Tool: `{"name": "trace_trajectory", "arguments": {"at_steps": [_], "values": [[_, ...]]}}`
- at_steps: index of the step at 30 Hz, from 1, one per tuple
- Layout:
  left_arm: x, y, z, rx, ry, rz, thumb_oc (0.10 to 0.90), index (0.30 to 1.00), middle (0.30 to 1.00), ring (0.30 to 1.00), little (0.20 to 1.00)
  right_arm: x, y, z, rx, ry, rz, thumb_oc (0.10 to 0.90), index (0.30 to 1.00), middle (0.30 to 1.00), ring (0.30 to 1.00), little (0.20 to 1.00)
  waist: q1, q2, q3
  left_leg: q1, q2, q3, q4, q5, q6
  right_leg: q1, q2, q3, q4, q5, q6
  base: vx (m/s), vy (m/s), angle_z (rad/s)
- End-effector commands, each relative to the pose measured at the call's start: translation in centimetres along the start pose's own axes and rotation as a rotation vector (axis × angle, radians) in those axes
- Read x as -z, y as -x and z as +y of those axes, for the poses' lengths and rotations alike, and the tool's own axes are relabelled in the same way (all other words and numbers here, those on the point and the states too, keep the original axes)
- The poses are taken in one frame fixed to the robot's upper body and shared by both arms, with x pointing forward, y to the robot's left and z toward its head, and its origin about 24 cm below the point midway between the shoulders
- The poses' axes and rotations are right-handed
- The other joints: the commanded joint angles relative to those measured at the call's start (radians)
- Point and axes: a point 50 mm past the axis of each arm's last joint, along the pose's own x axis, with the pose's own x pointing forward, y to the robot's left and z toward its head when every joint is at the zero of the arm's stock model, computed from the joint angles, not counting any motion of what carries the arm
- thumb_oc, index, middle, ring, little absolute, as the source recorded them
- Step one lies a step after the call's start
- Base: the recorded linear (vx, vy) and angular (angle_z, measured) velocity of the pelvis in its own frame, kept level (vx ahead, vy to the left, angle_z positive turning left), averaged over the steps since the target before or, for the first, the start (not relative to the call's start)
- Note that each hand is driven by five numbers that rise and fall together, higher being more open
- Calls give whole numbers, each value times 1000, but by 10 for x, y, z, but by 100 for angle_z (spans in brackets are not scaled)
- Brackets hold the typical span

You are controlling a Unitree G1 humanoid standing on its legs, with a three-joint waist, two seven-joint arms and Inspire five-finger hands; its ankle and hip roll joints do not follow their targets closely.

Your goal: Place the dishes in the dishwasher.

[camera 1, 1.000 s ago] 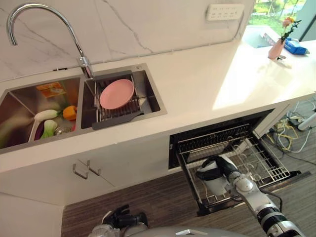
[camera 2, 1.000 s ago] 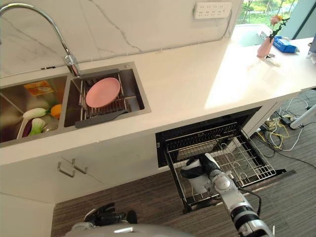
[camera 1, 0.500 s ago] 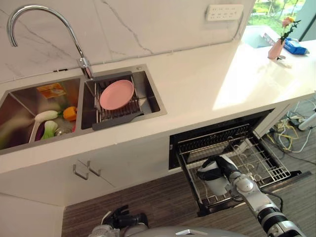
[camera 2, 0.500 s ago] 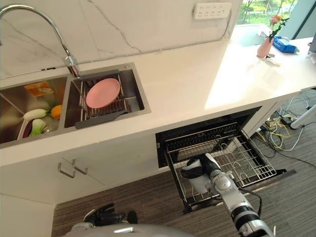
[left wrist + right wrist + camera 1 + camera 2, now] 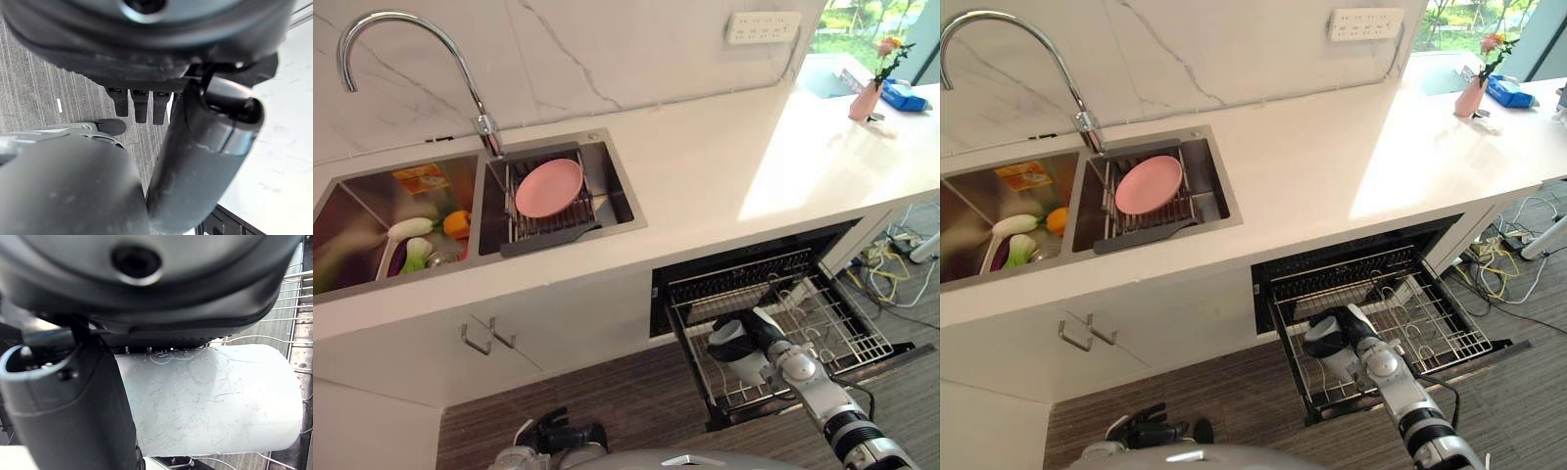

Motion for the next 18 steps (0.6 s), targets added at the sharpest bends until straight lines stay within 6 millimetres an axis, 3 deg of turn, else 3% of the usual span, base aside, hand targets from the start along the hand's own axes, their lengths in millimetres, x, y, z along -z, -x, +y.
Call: {"name": "trace_trajectory", "arguments": {"at_steps": [1, 11, 14, 17, 18], "values": [[4, 0, 7, -24, -81, 28, 800, 900, 900, 900, 900, -48, -9, -22, 84, -25, -192, 800, 900, 900, 900, 900, 37, -32, 7, 75, 61, 8, 15, -17, -54, -37, -55, 0, 43, 48, 19, 0, 0, 0], [5, -1, 8, -34, -75, 40, 800, 900, 900, 900, 900, -48, -10, -19, 72, -27, -191, 800, 900, 900, 900, 900, 38, -35, 8, 76, 62, 8, 14, -16, -55, -37, -52, 2, 40, 48, 17, 0, 0, 0], [5, -1, 9, -37, -76, 36, 800, 900, 900, 900, 900, -59, -7, -25, 76, 159, -227, 800, 900, 900, 900, 900, 40, -36, 11, 74, 63, 7, 15, -16, -55, -37, -52, 0, 41, 47, 18, 0, 0, 0], [4, -1, 8, -39, -78, 29, 800, 900, 900, 900, 900, -56, -7, -26, 82, 203, -216, 800, 900, 900, 900, 900, 39, -36, 15, 73, 61, 7, 15, -17, -54, -39, -53, 3, 43, 49, 19, 0, 0, 0], [4, -1, 8, -39, -78, 27, 800, 900, 900, 900, 900, -69, -6, -32, 95, 359, -252, 800, 900, 900, 900, 900, 41, -36, 15, 72, 60, 8, 15, -17, -55, -40, -53, 5, 43, 49, 20, 0, 0, 0]]}}
